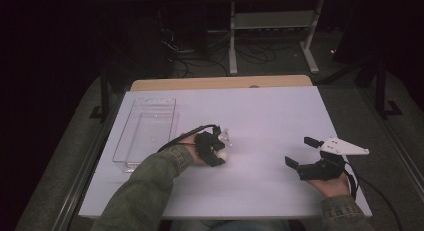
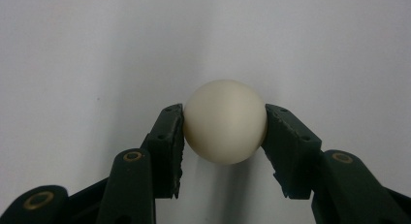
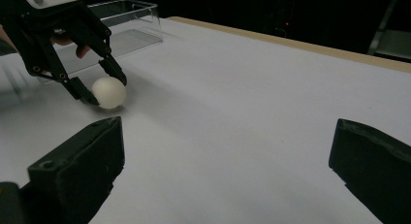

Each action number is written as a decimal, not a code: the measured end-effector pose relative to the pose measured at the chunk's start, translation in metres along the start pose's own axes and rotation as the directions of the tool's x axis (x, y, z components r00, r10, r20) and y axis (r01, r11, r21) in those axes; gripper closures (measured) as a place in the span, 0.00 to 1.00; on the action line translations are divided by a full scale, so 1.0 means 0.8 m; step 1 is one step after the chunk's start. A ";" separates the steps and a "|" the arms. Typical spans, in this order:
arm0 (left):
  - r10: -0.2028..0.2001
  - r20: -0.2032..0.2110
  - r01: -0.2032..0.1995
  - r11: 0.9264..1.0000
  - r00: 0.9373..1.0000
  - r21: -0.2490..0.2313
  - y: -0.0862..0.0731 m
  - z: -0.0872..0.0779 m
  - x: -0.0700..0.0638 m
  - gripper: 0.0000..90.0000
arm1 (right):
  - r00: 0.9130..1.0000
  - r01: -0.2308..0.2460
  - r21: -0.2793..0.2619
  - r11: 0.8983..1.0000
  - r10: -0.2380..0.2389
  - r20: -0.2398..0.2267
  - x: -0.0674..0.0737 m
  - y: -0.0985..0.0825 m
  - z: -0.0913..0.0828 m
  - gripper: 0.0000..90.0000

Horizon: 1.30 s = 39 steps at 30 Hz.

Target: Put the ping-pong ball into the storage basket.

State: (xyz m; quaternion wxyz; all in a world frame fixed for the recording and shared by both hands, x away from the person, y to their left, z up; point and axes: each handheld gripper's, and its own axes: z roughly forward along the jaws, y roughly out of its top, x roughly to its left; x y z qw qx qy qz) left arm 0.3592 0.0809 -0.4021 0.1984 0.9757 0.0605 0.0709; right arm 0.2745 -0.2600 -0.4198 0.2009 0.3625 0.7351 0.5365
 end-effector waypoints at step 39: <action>0.037 -0.077 -0.042 0.997 0.996 -0.057 0.013 -0.099 0.007 0.56 | 1.000 -0.008 0.016 1.000 0.008 -0.002 0.000 -0.001 0.000 0.00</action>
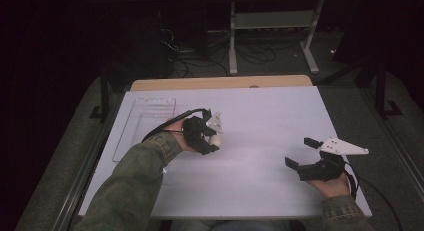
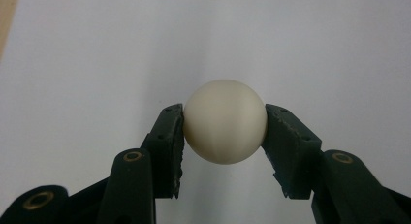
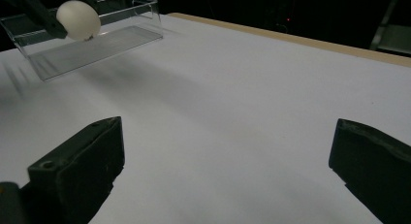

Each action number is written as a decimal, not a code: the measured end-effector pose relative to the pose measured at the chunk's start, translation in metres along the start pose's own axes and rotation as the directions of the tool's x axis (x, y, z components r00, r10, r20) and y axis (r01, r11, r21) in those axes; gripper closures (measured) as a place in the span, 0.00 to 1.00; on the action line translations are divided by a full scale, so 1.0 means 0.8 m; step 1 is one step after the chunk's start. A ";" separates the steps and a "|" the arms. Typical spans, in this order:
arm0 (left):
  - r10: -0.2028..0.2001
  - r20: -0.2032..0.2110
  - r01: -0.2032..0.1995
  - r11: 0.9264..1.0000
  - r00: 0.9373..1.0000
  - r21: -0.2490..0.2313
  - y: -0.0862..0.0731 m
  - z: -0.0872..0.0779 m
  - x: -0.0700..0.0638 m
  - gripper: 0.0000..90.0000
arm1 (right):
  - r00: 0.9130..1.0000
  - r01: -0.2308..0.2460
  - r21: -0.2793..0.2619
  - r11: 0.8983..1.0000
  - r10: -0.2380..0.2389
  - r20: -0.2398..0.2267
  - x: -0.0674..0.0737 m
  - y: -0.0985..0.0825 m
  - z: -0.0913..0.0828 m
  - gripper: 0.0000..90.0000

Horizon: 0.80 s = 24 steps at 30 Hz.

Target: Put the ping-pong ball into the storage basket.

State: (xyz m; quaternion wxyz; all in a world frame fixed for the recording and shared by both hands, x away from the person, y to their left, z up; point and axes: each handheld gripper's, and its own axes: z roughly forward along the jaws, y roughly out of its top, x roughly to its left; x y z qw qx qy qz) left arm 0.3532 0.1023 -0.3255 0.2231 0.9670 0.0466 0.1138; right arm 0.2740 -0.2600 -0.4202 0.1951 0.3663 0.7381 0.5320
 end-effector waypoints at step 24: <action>-0.008 -0.011 0.008 1.000 1.000 -0.001 -0.004 -0.039 0.016 0.56 | 1.000 0.004 0.004 1.000 -0.004 0.002 -0.001 0.000 0.000 0.00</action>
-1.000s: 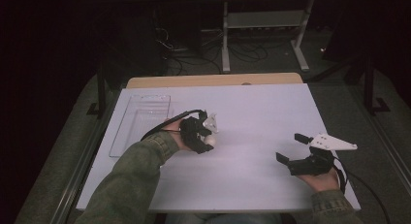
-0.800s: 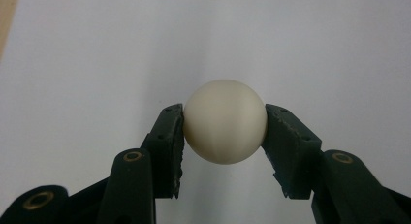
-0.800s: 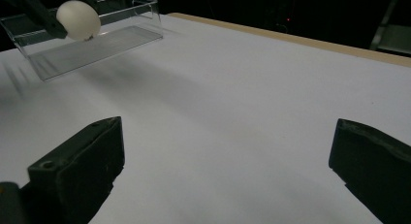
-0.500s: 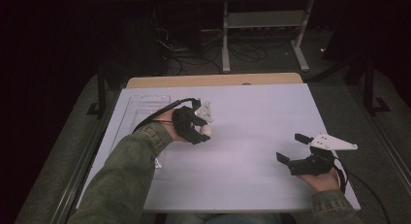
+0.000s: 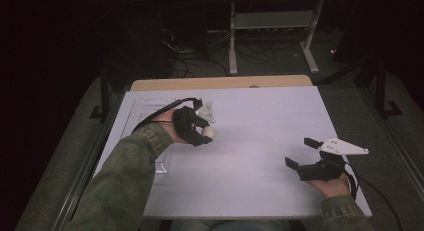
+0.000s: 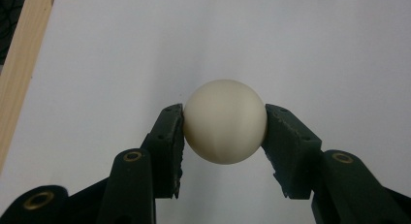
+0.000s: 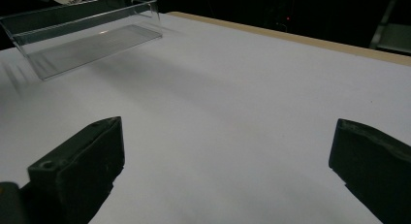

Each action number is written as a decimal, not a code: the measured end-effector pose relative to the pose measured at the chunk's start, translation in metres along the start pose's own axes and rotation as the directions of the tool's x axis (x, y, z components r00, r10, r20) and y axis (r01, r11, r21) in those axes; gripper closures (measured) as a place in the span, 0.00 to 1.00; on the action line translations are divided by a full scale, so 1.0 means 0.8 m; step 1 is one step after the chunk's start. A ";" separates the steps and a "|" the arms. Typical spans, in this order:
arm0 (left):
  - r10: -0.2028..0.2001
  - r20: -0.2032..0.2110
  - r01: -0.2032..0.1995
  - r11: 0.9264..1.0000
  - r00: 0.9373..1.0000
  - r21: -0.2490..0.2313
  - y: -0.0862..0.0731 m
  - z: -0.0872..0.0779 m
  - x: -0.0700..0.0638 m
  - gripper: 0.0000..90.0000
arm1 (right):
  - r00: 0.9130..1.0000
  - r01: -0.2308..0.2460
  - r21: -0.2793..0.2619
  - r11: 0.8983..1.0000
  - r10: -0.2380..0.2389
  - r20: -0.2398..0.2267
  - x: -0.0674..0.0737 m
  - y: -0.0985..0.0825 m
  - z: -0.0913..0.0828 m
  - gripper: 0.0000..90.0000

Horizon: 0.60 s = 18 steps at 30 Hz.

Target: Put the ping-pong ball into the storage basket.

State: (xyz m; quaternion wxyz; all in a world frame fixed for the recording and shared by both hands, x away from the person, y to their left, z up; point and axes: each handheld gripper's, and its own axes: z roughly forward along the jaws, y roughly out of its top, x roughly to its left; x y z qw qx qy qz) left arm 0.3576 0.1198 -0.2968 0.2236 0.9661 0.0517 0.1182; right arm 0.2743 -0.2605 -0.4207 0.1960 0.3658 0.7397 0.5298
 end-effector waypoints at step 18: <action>0.004 0.024 -0.005 0.999 1.000 0.038 -0.007 -0.031 0.010 0.56 | 1.000 0.002 0.002 1.000 -0.002 -0.002 0.001 0.000 0.001 0.00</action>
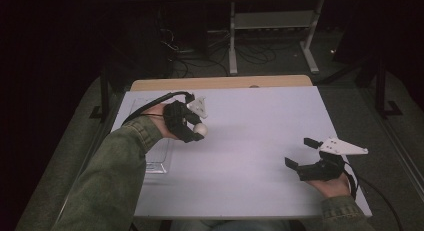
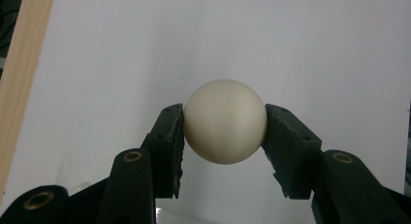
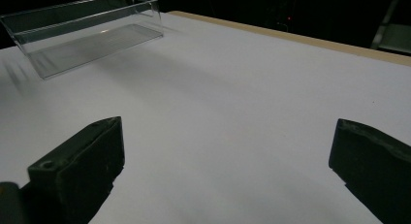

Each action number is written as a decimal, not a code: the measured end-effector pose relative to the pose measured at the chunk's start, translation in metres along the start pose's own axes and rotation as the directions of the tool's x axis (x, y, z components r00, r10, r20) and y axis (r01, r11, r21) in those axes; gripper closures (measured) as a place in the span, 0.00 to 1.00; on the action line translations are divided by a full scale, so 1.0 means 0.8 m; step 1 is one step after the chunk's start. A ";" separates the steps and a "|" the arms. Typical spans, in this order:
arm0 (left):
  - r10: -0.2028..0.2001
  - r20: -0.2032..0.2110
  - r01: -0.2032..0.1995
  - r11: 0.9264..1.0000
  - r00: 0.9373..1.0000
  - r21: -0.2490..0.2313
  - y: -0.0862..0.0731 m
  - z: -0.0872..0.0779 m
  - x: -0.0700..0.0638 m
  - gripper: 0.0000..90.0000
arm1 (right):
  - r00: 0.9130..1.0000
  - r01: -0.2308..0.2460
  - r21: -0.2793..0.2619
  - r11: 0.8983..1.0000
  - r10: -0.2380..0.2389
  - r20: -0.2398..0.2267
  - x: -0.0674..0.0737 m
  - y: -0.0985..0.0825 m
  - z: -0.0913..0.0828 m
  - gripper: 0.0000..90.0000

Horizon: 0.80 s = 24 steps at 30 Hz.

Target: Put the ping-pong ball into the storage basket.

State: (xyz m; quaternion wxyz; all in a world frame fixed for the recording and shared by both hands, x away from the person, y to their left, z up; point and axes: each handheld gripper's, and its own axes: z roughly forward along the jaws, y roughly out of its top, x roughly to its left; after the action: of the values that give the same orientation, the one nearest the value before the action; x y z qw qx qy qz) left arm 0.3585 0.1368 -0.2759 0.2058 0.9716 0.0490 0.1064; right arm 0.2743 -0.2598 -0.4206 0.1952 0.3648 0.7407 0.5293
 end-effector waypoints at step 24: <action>-0.071 -0.041 0.072 0.997 0.997 0.040 -0.060 -0.046 0.012 0.56 | 1.000 0.000 0.005 1.000 0.000 0.000 0.000 -0.001 0.000 0.00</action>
State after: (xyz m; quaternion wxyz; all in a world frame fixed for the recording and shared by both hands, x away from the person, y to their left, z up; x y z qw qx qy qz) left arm 0.3567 0.1962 -0.2610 0.1884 0.9709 0.0900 0.1171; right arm 0.2744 -0.2596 -0.4212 0.1943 0.3655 0.7419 0.5274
